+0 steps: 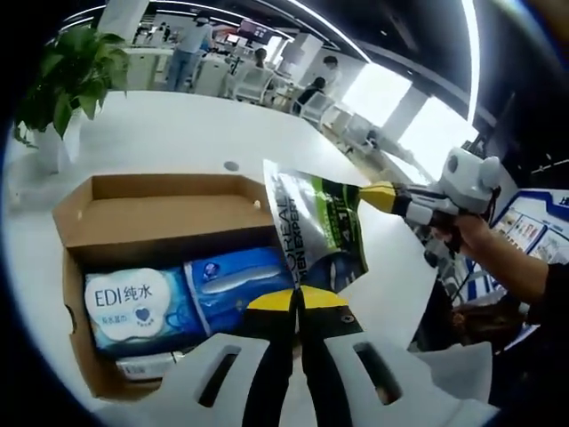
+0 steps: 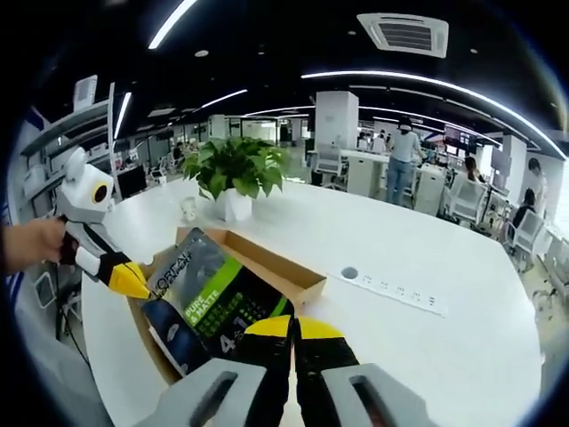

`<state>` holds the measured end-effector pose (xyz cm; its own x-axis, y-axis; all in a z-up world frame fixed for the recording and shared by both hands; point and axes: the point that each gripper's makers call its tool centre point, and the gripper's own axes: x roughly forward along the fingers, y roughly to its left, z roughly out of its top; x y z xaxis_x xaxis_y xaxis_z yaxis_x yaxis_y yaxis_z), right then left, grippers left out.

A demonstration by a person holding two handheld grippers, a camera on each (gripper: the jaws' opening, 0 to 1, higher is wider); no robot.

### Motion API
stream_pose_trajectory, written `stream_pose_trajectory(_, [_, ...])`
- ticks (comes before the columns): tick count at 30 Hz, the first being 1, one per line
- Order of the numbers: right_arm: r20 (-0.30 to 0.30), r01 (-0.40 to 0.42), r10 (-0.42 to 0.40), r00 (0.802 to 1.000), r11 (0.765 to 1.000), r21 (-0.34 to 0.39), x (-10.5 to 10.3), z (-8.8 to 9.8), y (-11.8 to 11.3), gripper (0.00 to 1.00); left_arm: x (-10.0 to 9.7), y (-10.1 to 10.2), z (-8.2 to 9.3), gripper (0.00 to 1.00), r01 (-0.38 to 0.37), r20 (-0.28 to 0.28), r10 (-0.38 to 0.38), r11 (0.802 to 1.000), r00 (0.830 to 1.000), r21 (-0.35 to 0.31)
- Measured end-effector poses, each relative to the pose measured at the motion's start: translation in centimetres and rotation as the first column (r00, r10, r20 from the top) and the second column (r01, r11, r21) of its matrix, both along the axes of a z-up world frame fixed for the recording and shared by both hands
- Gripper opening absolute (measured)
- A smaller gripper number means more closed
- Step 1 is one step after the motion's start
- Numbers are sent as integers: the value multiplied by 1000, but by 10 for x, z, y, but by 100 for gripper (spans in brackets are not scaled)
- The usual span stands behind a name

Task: Operate the shoe box by opening the lid, removing the specified soft item, and placing it in the target area until the item is outside and the box remains undamaged.

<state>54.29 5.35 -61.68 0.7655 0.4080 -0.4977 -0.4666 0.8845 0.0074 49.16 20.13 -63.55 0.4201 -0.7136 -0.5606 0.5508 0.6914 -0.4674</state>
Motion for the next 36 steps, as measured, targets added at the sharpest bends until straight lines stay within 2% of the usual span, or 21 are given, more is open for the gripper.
stream_pose_trajectory(24, [-52, 82, -86, 995, 994, -75, -14, -34, -59, 0, -12, -60, -17, 0, 82, -43, -83, 996, 996, -19])
stream_pose_trajectory(36, [-94, 110, -120, 988, 989, -99, -16, -64, -80, 0, -20, -86, -34, 0, 110, -74, -111, 994, 991, -9])
